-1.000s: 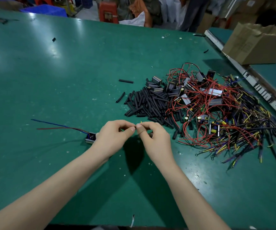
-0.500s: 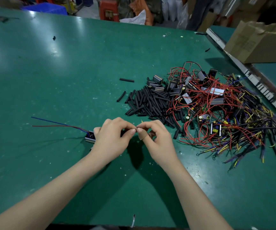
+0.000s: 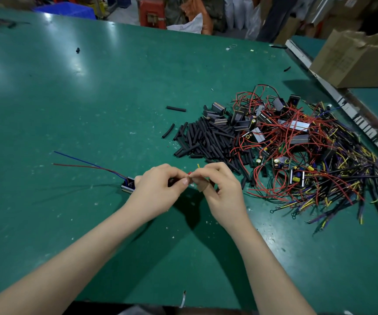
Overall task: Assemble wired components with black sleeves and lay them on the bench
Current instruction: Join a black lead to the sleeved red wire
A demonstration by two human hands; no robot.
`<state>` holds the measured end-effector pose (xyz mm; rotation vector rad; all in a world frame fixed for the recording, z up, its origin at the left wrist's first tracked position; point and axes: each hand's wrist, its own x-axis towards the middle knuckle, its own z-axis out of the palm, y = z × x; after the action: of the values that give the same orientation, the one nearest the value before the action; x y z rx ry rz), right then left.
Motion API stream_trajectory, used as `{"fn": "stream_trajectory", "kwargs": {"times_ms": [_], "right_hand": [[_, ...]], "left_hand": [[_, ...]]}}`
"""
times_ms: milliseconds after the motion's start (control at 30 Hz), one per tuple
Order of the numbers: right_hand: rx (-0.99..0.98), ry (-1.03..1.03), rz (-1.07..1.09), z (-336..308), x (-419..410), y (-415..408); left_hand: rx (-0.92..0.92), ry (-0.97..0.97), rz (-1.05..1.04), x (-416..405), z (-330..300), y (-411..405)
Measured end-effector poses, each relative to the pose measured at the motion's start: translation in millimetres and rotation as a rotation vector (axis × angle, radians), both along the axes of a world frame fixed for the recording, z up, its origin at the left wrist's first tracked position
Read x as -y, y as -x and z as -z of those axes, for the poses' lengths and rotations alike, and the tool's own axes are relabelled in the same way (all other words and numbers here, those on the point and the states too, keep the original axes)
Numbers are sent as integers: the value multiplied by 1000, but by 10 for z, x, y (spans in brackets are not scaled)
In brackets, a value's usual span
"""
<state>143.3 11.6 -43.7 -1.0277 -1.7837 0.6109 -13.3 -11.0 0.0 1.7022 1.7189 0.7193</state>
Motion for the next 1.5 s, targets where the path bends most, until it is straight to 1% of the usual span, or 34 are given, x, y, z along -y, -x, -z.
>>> {"fn": "stream_trajectory", "kwargs": {"times_ms": [100, 167, 267, 400, 533, 700, 867, 933, 1000, 1067, 1167, 1200, 1233, 1367, 1500], "right_hand": [[-19, 40, -13, -17, 7, -12], [-9, 54, -1, -20, 18, -2], [6, 57, -4, -21, 29, -1], [-3, 27, -37, -19, 33, -7], [1, 24, -39, -10, 24, -26], [18, 184, -12, -16, 15, -13], [4, 443, -89, -16, -3, -34], [-19, 492, -110, -35, -21, -42], [-93, 533, -148, -46, -29, -40], [-156, 564, -171, -45, -35, -50], [-171, 604, -191, -39, -28, -61], [-153, 593, -192, -44, -17, -57], [-98, 538, -178, -46, -6, -51], [218, 53, -116, -33, 14, -41], [414, -190, -132, -74, -5, 5]], "left_hand": [[-84, -16, -36, 9, -5, 13], [-97, -54, -73, 32, -10, 1], [-48, -53, -68, 53, -7, -10], [69, 3, -47, 51, -11, -11], [65, -16, -54, 53, -11, -33], [-1, -136, -65, 62, 32, -35], [-161, -273, -33, 91, 159, -55], [-220, -332, -32, 101, 197, -66], [-249, -368, -42, 107, 219, -76], [-255, -382, -56, 109, 231, -87], [-231, -366, -77, 102, 238, -91], [-215, -343, -84, 97, 234, -87], [-205, -323, -89, 91, 232, -81], [-185, -232, -77, 71, 211, -48], [-70, -78, -59, 38, 167, 15]]}}
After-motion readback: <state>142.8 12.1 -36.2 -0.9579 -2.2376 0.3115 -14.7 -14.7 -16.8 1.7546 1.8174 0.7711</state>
